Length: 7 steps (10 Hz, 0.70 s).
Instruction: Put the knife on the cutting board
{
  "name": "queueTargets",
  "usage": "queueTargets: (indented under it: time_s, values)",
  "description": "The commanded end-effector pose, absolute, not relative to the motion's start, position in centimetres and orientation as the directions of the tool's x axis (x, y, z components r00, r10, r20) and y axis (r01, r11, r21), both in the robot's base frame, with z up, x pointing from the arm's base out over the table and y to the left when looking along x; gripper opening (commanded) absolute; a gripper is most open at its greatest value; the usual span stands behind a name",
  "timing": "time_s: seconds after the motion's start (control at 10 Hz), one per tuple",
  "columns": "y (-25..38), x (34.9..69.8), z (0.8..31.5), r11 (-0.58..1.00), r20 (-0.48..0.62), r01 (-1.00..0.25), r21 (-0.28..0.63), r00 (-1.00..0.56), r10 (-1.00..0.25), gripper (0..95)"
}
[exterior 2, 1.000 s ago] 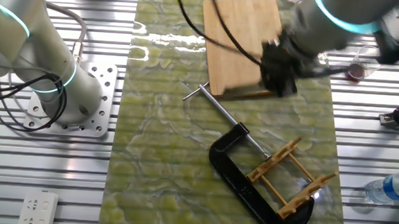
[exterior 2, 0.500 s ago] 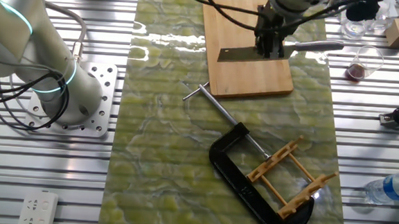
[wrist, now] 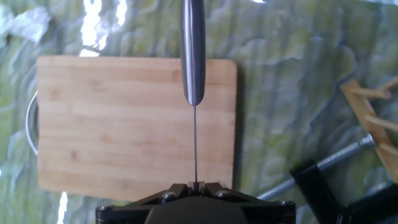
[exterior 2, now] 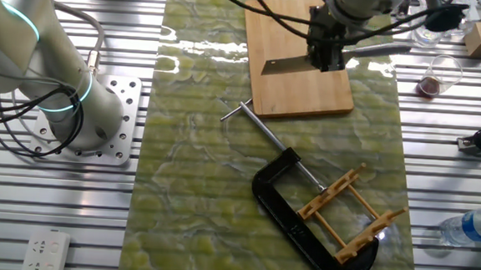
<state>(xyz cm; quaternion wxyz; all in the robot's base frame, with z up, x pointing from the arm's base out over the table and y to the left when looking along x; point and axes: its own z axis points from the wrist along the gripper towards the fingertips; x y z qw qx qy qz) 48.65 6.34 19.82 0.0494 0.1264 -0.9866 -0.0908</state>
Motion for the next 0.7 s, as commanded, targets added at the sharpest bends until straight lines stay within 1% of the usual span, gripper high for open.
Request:
queueTargets:
  time_s: [0.1, 0.6, 0.7]
  values:
    - [6.3, 48.4, 19.9, 0.936, 0.067, -0.288, 0.202, -0.949, -0.307, 0.0]
    - [6.3, 48.4, 19.9, 0.931, 0.073, -0.3, 0.21, -0.944, -0.321, 0.0]
    - [7.5, 48.7, 20.5, 0.937, 0.079, -0.284, 0.206, -0.949, -0.305, 0.0]
